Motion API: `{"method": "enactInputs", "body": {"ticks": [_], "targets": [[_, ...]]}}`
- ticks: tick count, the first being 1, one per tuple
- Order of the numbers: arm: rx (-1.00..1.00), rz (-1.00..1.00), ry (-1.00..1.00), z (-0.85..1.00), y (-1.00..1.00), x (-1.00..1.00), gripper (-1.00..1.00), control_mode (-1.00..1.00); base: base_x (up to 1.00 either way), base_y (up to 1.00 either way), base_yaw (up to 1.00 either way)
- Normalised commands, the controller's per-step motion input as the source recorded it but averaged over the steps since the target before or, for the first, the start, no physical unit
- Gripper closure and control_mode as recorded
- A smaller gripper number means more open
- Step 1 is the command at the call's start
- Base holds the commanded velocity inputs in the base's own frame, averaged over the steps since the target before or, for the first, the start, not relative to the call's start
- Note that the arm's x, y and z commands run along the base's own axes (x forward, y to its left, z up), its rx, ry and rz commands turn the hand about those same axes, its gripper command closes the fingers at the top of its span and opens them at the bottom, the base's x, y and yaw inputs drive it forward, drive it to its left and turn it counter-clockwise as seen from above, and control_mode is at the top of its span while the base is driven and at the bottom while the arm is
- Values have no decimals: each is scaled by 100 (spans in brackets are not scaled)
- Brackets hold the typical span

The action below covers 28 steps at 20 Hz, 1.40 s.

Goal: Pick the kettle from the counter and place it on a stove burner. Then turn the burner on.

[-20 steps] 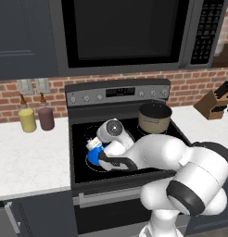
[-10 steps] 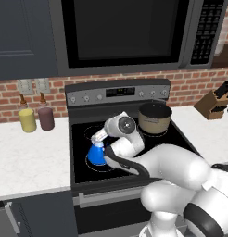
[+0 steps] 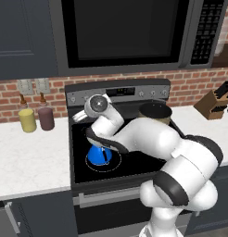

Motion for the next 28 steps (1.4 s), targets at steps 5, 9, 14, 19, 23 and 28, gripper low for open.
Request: {"method": "enactInputs", "body": {"ticks": [5, 9, 14, 19, 23, 28], "targets": [[8, -12, 0, 3, 64, 64, -100, -100, 0, 0, 0], [0, 0, 1, -1, 0, 62, -100, -100, 0, 0, 0], [1, 0, 1, 0, 0, 25, -100, -100, 0, 0, 0], [0, -3, 4, -14, 0, 44, -100, -100, 0, 0, 0], [3, -13, 6, -4, 0, 62, -100, -100, 0, 0, 0], [4, -3, 5, 0, 0, 23, -100, -100, 0, 0, 0]]}}
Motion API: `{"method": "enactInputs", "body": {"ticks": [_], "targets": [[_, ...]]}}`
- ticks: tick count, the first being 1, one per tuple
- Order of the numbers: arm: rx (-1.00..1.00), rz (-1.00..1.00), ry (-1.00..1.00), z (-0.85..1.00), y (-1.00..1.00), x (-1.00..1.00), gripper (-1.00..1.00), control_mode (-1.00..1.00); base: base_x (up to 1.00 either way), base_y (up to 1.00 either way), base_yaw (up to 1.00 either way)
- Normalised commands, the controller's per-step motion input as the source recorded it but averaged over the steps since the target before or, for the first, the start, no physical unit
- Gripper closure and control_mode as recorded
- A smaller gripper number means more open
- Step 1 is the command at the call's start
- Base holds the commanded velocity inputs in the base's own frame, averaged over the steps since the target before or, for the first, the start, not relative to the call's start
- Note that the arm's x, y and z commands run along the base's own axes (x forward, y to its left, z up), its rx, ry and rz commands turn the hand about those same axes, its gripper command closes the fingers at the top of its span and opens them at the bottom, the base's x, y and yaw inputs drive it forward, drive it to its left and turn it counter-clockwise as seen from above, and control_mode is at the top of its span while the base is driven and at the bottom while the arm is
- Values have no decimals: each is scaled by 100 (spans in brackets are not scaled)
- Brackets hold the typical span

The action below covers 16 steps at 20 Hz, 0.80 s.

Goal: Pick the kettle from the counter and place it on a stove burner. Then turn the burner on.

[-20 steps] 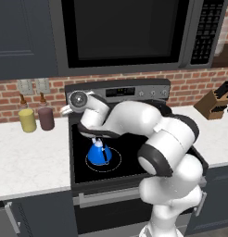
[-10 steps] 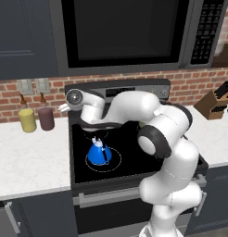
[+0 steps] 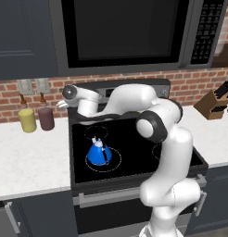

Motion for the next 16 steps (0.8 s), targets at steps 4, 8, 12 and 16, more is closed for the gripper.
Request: {"method": "enactInputs", "body": {"ticks": [4, 8, 12, 16], "targets": [[0, 0, 3, -7, 0, 19, -100, -100, 0, 0, 0], [0, 0, 0, -2, 0, 38, -100, -100, 0, 0, 0], [0, 0, 0, -4, -4, 40, -100, -100, 0, 0, 0], [0, 0, 0, -14, -1, 39, -100, -100, 0, 0, 0]]}}
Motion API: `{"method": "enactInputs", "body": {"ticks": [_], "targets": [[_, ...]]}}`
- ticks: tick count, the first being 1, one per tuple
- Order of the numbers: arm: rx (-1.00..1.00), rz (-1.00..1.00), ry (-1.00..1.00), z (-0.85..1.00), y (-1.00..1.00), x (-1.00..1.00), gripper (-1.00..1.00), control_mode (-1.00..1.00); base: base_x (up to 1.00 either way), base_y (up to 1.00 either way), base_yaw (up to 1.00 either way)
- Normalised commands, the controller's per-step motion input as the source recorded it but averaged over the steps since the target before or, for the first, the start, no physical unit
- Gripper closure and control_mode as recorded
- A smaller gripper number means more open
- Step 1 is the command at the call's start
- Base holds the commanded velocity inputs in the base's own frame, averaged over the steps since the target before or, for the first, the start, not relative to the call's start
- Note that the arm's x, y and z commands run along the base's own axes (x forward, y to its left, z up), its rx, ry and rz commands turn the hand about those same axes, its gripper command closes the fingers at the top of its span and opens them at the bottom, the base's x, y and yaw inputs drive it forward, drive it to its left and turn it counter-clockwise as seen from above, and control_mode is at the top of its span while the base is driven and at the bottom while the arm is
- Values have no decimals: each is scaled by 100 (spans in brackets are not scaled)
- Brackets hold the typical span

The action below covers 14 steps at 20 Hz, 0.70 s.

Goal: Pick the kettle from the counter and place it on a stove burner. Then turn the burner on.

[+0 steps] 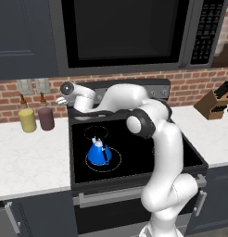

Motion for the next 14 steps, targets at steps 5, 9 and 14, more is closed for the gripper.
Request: {"method": "enactInputs", "body": {"ticks": [5, 9, 14], "targets": [[0, 0, 0, -3, 0, 38, -100, -100, 0, 0, 0], [0, 0, 0, -16, 0, 45, -100, -100, 0, 0, 0], [0, 0, 2, -25, 0, 34, -100, -100, 0, 0, 0]]}}
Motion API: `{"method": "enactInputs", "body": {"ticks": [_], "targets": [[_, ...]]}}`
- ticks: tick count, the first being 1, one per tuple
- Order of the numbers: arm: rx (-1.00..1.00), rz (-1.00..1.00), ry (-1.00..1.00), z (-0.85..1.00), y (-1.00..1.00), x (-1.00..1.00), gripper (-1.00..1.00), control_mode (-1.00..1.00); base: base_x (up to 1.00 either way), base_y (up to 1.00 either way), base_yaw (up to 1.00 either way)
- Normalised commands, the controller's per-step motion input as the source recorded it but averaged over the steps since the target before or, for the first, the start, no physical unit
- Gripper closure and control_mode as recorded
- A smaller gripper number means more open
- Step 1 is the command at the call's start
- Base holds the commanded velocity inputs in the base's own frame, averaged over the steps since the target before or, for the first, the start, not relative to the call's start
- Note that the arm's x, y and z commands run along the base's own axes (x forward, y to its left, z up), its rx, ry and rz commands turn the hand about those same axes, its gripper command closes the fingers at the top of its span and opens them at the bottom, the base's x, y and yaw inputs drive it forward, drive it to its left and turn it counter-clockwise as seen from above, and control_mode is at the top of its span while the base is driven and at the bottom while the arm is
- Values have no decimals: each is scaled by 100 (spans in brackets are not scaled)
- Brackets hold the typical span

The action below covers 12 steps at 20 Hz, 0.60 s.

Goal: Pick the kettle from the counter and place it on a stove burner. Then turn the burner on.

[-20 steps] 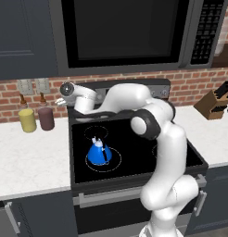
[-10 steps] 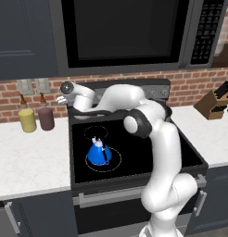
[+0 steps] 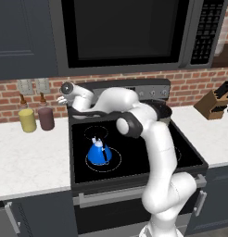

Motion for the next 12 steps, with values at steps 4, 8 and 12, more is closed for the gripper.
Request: {"method": "enactInputs", "body": {"ticks": [4, 8, 12], "targets": [[0, 0, 0, -14, 1, 29, -100, -100, 0, 0, 0], [0, 0, 0, -4, 8, 29, -100, -100, 0, 0, 0], [0, 0, 0, -4, 3, 25, -100, -100, 0, 0, 0]]}}
